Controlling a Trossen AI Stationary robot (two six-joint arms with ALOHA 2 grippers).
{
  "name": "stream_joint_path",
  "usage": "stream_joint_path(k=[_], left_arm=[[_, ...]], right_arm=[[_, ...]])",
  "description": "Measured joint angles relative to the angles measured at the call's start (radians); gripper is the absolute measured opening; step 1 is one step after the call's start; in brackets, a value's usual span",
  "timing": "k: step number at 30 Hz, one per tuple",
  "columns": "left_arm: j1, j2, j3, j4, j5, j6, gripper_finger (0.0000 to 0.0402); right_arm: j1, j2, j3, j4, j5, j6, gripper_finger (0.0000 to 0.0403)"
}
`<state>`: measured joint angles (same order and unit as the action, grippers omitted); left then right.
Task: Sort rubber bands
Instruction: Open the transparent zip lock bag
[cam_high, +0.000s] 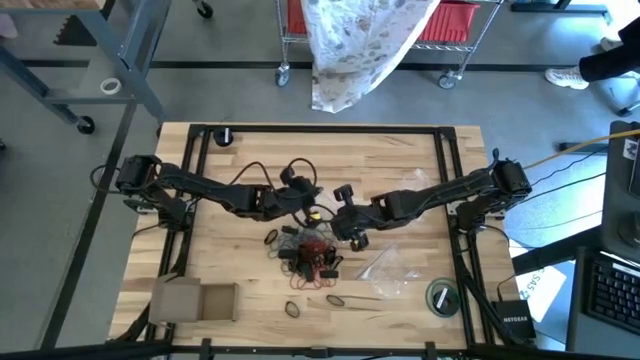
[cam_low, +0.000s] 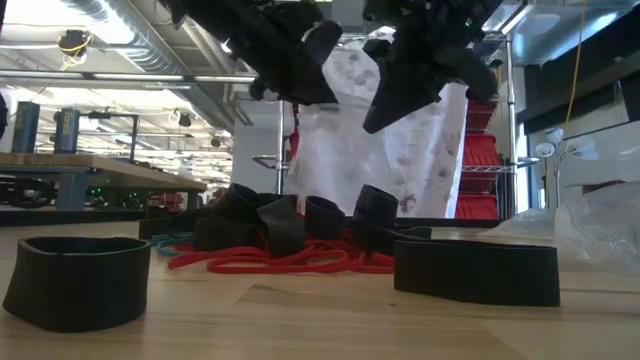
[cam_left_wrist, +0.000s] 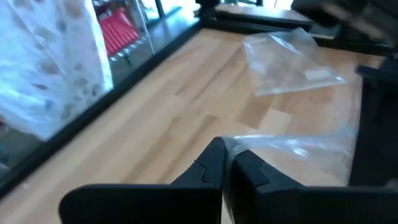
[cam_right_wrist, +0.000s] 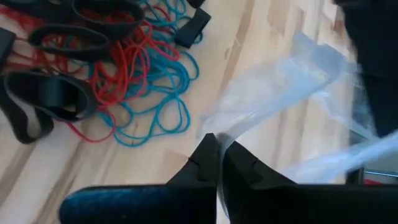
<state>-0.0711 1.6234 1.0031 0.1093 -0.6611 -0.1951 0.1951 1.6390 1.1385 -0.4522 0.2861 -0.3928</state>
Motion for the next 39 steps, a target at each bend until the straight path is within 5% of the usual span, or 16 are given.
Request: stream_joint_path(k=[10, 15, 26, 39], left_arm=[[-0.001, 0.000, 0.000, 0.033, -0.035, 0.167, 0.0000], [-0.021, 0.000, 0.000, 0.021, 0.058, 0.323, 0.0000], [-0.023, 0.005, 0.000, -0.078, 0.025, 0.230, 0.0000], [-0.014, 0.112, -0.001, -0.072, 0.005, 0.156, 0.0000]], right_arm=[[-0.001, 0.000, 0.000, 0.006, -0.042, 0.067, 0.0005], [-0.006, 0.002, -0.002, 0.007, -0.025, 0.141, 0.0005], [-0.013, 0.103, -0.083, 0.206, 0.071, 0.182, 0.0001], [-0.011, 0.211, -0.090, 0.269, 0.004, 0.318, 0.0001]])
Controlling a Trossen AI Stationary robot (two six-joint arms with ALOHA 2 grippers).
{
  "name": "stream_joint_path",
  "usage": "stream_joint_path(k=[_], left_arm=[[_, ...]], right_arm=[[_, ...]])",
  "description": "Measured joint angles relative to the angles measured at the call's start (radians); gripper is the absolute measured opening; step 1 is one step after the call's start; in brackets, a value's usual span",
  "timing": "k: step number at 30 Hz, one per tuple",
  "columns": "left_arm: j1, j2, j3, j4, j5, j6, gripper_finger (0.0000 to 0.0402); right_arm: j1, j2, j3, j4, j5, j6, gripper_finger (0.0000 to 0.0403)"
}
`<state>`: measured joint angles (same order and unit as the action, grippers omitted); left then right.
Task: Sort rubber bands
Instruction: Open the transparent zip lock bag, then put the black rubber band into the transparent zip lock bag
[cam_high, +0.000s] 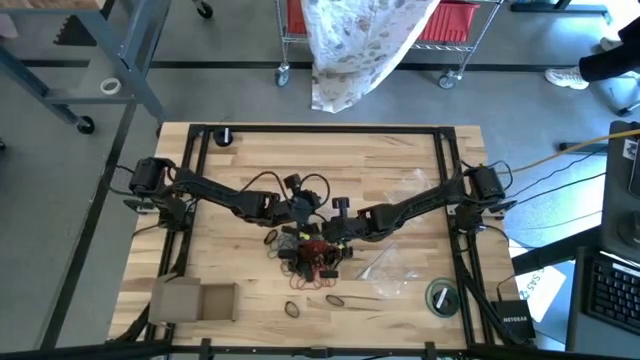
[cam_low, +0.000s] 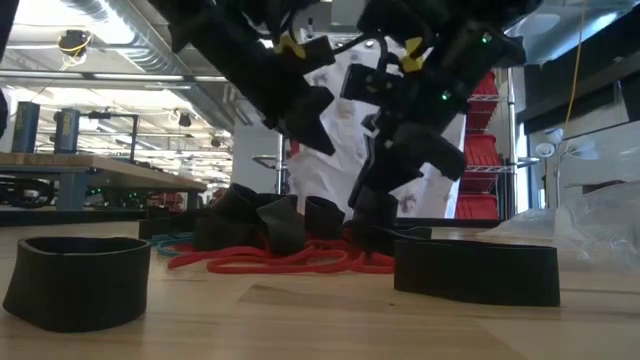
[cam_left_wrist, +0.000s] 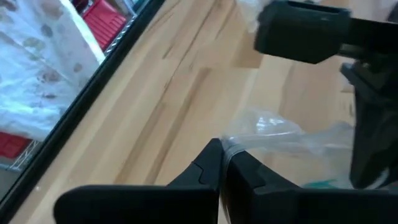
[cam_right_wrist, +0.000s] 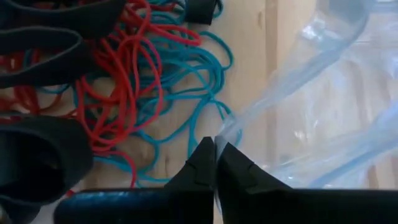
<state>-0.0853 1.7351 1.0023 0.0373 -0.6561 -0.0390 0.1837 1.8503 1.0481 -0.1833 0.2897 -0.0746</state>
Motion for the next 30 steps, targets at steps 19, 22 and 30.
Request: stream_joint_path(k=[19, 22, 30], left_arm=[[-0.007, -0.013, 0.001, -0.008, 0.010, -0.025, 0.0000], [-0.007, -0.013, 0.001, -0.010, 0.013, -0.025, 0.0000], [-0.010, -0.013, 0.002, 0.002, 0.017, -0.025, 0.0000]], right_arm=[[0.001, -0.125, 0.107, -0.250, 0.050, 0.099, 0.0066], [0.000, -0.182, 0.124, -0.333, 0.051, 0.105, 0.0098], [-0.002, -0.311, 0.135, -0.349, 0.078, 0.088, 0.0135]])
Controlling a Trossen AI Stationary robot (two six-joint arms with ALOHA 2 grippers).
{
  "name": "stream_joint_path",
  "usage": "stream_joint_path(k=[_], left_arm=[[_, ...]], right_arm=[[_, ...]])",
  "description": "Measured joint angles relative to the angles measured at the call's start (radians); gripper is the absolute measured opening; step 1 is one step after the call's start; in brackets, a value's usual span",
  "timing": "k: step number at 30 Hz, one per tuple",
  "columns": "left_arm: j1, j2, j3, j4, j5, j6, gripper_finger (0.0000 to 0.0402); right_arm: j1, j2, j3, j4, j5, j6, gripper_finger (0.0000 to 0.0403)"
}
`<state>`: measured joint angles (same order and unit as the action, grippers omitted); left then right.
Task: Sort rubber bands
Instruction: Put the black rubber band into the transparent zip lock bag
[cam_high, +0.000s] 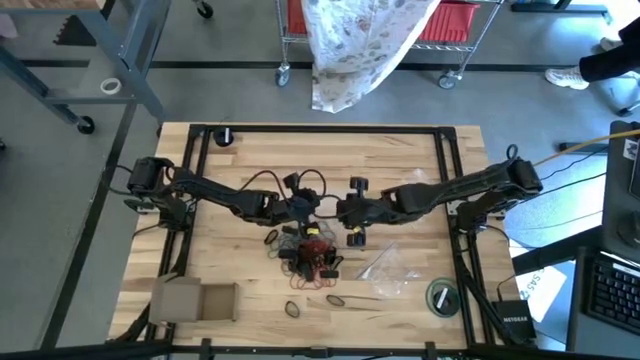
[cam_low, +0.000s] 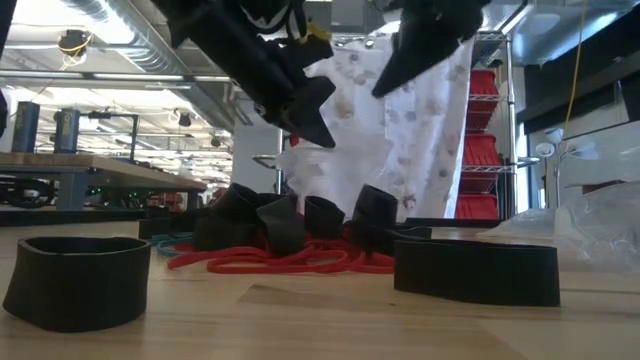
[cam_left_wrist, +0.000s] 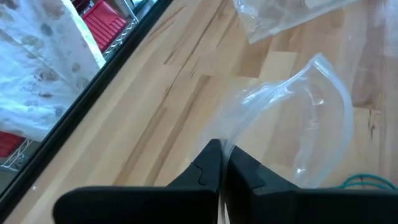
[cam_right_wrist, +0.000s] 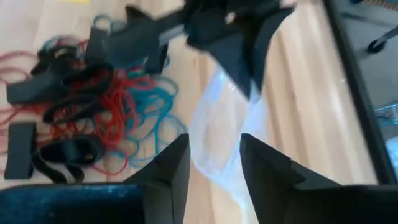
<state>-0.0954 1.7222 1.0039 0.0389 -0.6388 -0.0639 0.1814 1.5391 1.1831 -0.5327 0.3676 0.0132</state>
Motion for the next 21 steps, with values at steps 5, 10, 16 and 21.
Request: stream_joint_path(k=[5, 10, 16, 21], left_arm=[[-0.009, 0.000, -0.001, 0.019, 0.004, -0.006, 0.0000], [-0.019, 0.000, -0.001, 0.024, 0.007, -0.007, 0.0000], [-0.029, 0.000, -0.001, 0.025, 0.007, 0.013, 0.0000], [-0.039, 0.000, -0.001, 0.024, 0.007, 0.041, 0.0000]], right_arm=[[-0.048, 0.027, -0.009, 0.073, 0.031, -0.002, 0.0135], [-0.073, 0.081, -0.032, 0.096, 0.026, -0.002, 0.0136], [-0.073, 0.117, -0.032, 0.106, 0.048, -0.034, 0.0108], [-0.079, 0.134, -0.032, 0.111, 0.049, -0.044, 0.0023]])
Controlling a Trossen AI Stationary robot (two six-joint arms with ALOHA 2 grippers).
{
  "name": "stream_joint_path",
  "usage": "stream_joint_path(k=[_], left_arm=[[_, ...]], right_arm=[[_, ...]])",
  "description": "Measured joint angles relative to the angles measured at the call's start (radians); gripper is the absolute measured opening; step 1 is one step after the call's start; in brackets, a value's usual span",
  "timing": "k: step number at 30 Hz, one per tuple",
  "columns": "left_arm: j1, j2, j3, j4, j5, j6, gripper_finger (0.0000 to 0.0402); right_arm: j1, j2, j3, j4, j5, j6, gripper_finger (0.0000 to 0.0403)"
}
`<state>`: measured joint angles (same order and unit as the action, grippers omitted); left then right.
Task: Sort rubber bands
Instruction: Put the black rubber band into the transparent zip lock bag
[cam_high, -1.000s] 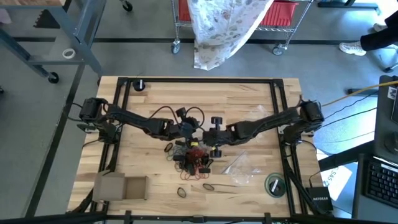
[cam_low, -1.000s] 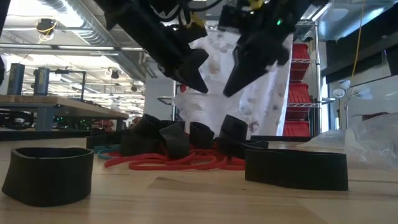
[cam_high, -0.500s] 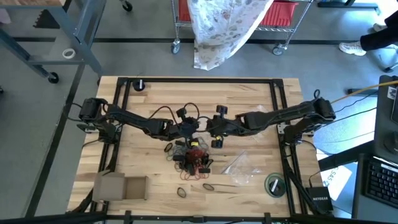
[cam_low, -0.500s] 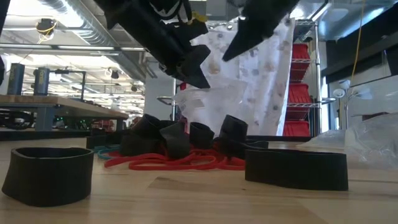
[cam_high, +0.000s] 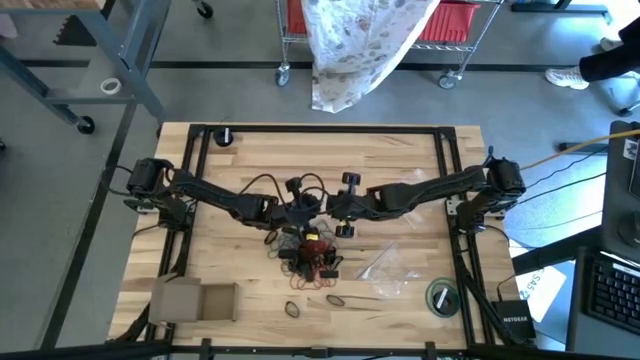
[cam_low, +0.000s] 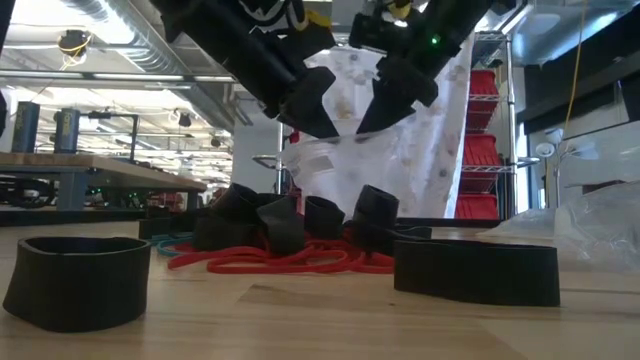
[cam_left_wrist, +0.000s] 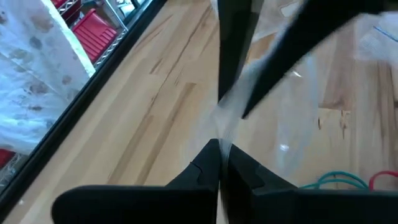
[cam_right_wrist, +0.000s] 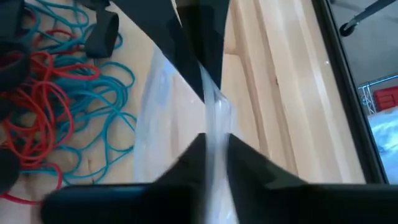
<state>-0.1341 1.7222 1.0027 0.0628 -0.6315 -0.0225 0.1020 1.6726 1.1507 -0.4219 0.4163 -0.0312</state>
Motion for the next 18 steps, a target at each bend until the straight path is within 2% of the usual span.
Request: stream_joint_path(k=[5, 10, 14, 18], left_arm=[[-0.016, -0.018, 0.000, -0.016, 0.000, 0.026, 0.0012], [-0.049, -0.111, 0.001, -0.124, 0.004, -0.052, 0.0068], [-0.087, -0.189, 0.000, -0.284, 0.091, -0.170, 0.0111], [-0.123, -0.230, 0.000, -0.412, 0.195, -0.260, 0.0135]], right_arm=[[0.002, 0.000, 0.000, -0.003, 0.010, 0.049, 0.0008], [0.002, 0.009, -0.001, -0.006, 0.042, 0.092, 0.0002], [0.002, 0.008, -0.001, -0.007, 0.047, 0.122, 0.0001], [0.002, 0.008, -0.001, -0.007, 0.047, 0.131, 0.0001]])
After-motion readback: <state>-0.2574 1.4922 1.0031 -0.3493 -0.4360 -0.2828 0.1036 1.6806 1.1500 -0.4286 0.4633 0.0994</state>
